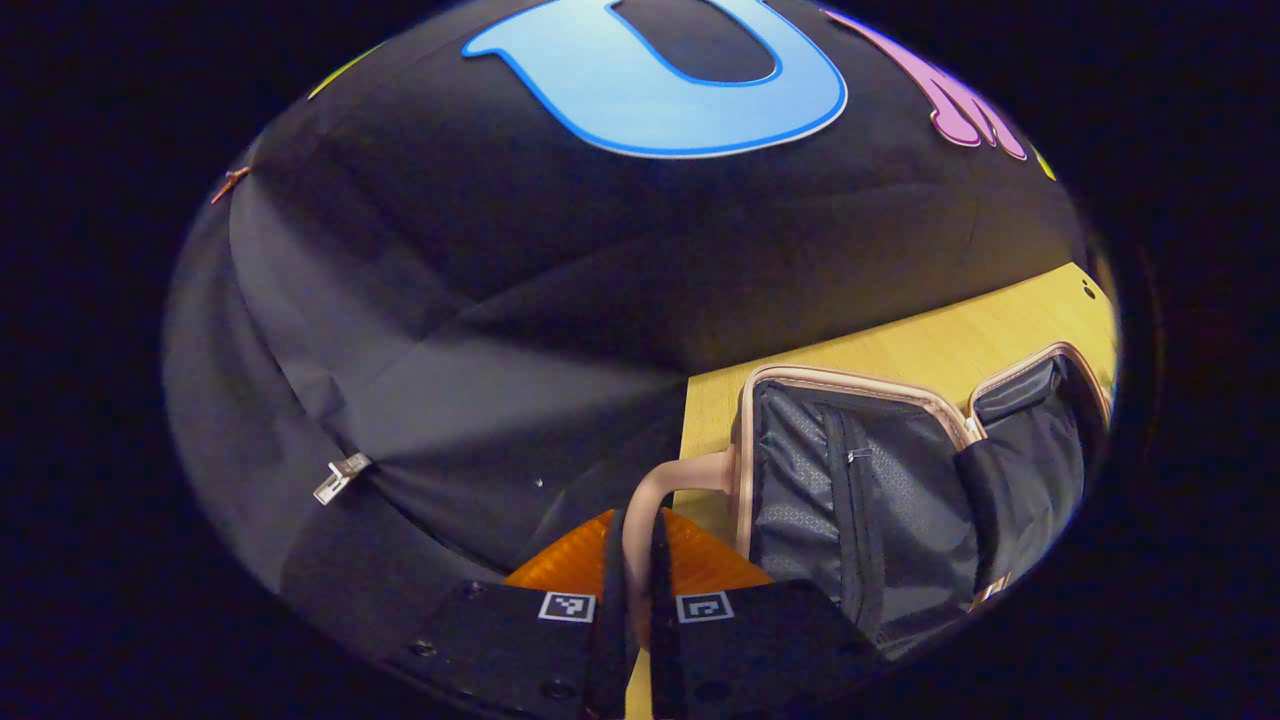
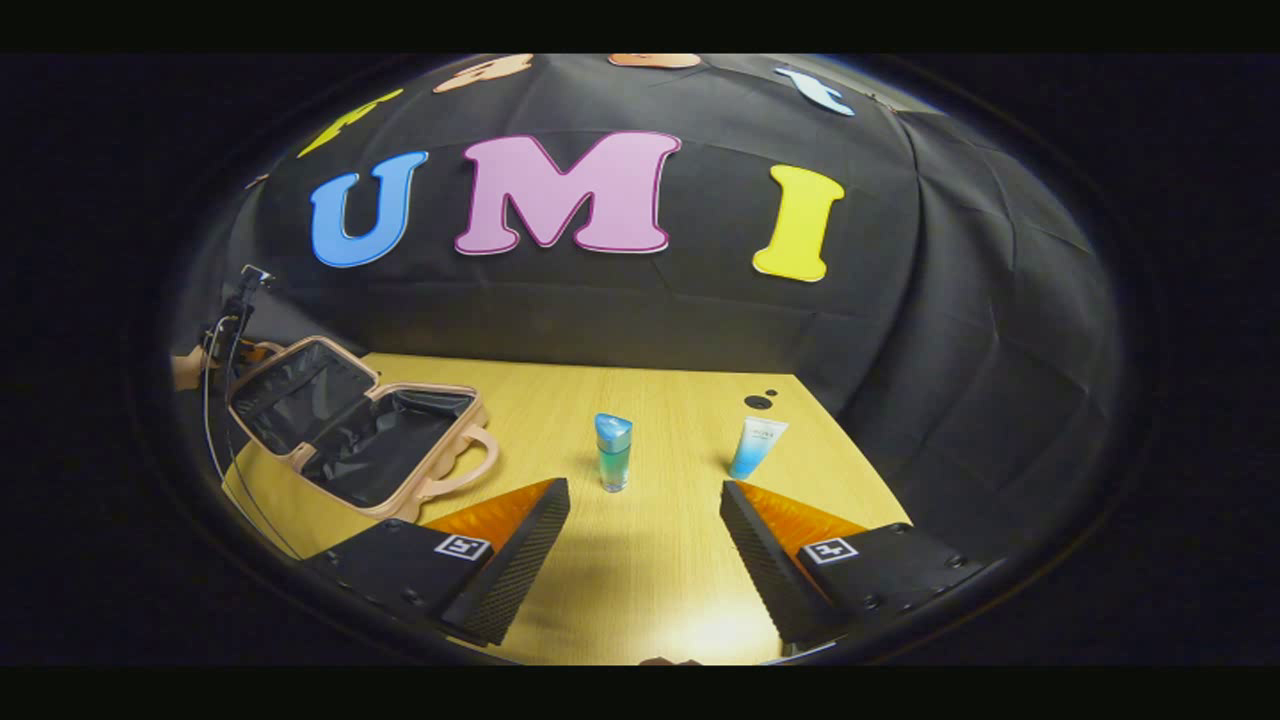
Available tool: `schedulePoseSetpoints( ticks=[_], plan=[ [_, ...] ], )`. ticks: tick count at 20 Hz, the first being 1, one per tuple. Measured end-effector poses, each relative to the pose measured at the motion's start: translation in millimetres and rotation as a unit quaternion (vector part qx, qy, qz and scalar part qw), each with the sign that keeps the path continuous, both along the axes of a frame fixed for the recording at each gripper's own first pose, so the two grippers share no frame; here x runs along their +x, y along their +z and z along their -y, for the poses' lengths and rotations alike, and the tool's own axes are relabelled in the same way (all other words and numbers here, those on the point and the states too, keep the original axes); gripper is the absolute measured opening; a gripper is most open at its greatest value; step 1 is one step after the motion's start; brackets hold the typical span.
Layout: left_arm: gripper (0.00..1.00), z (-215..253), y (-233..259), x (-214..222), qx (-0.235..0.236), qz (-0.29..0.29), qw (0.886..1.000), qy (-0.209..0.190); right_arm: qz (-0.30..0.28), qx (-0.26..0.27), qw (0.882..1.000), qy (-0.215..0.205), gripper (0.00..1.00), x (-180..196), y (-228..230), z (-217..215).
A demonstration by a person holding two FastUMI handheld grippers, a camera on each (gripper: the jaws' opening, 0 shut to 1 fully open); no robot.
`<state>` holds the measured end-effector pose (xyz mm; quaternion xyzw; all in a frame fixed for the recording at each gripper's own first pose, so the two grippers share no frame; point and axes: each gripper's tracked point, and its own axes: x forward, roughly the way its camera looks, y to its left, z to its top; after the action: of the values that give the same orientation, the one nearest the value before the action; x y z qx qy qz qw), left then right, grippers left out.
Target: First open the suitcase, pack the skin care products into it, and then close the suitcase.
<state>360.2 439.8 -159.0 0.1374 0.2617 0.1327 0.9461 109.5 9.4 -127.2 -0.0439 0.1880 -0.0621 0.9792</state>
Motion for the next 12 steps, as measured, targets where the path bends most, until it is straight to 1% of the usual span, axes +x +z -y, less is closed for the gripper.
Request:
schedulePoseSetpoints(
  ticks=[2,3,4,5,7,8,9,10,12],
  plan=[
    [0.16,-3,-4,-1,-0.029,-0.018,0.999,0.020,0.005,0.001,1.000,-0.009,0.97,2,3,3],
    [0.16,-6,-1,-3,-0.032,-0.028,0.999,0.032,0.009,0.003,1.000,-0.014,0.97,2,6,5],
    [0.21,-9,1,-6,-0.026,-0.039,0.998,0.042,0.011,0.004,1.000,-0.017,0.97,2,7,7],
    [0.20,-9,8,-6,-0.016,-0.032,0.998,0.043,0.013,0.003,1.000,-0.020,0.97,2,8,9],
    [0.39,8,25,-6,-0.023,-0.019,0.999,0.024,0.017,0.000,1.000,-0.026,0.97,2,13,17],
    [0.61,20,34,-8,-0.027,-0.008,0.999,0.015,0.019,0.001,0.999,-0.030,0.97,2,14,21],
    [0.76,38,49,-13,-0.031,0.010,0.999,0.004,0.022,0.004,0.999,-0.035,0.97,2,17,26],
    [0.93,59,66,-16,-0.037,0.032,0.999,-0.009,0.026,0.006,0.999,-0.040,0.97,3,19,31],
    [0.94,120,102,-19,-0.055,0.079,0.994,-0.050,0.033,0.008,0.998,-0.047,0.97,4,26,43]
  ],
)
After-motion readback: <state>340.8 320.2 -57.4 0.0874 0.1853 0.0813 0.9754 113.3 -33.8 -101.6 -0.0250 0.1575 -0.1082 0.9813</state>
